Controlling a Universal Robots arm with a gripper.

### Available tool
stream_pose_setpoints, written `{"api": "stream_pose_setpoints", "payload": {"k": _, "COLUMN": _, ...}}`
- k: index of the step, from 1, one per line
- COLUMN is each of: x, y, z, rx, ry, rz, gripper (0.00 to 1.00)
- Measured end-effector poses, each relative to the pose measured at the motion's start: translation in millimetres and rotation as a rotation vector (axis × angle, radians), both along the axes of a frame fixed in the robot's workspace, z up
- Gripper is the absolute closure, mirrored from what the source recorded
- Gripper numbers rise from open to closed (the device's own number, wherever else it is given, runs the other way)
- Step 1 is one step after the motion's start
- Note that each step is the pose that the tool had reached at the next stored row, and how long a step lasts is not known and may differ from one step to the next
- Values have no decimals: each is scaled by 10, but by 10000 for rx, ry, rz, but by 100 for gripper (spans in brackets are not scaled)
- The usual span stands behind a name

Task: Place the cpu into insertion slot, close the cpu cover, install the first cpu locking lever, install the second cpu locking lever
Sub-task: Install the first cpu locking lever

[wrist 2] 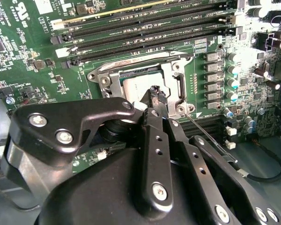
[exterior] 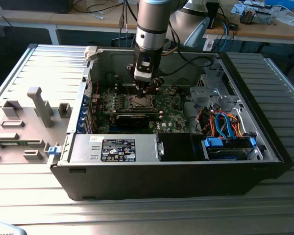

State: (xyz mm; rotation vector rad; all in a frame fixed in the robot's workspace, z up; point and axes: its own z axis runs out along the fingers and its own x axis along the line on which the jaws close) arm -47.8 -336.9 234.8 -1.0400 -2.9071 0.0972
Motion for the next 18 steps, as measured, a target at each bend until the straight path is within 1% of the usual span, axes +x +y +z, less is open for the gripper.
{"api": "stream_pose_setpoints", "payload": {"k": 18, "x": 0, "y": 0, "z": 0, "rx": 0, "ry": 0, "rz": 220, "gripper": 89}}
